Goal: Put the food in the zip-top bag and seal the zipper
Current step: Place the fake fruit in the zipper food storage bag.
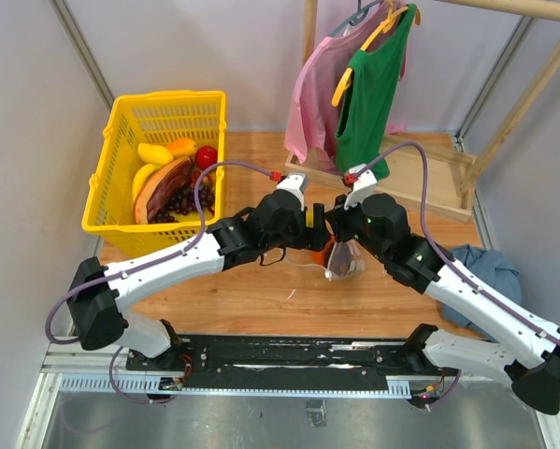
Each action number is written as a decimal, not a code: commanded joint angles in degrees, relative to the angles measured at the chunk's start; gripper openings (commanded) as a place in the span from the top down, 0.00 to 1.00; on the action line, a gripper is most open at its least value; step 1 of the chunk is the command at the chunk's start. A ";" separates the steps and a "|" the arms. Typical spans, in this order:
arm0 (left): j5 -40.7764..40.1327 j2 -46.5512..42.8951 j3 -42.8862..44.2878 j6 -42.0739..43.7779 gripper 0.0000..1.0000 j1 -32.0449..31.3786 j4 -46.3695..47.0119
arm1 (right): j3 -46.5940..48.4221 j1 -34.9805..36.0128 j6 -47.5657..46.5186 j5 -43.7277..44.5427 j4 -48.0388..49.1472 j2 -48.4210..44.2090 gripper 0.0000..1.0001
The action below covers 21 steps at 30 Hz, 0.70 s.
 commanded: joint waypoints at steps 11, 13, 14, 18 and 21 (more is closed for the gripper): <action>-2.29 -1.51 1.94 -1.05 0.01 -1.38 -1.00 | -0.91 -0.96 1.18 -0.63 2.63 -1.48 0.99; -2.06 -2.92 2.16 -1.07 0.01 -1.38 -2.01 | -1.00 -0.97 1.09 -0.50 2.63 -1.49 0.99; -2.06 -3.67 2.31 -1.26 0.01 -1.40 -2.70 | -1.00 -0.95 1.06 -0.46 2.70 -1.56 0.99; -2.72 -7.55 2.69 -2.22 0.02 -1.40 -6.80 | -1.09 -0.98 0.94 -0.34 2.70 -1.49 0.99; -4.02 -10.43 1.74 -4.26 0.03 -1.35 -10.57 | -1.08 -0.94 0.93 -0.39 2.77 -1.49 0.99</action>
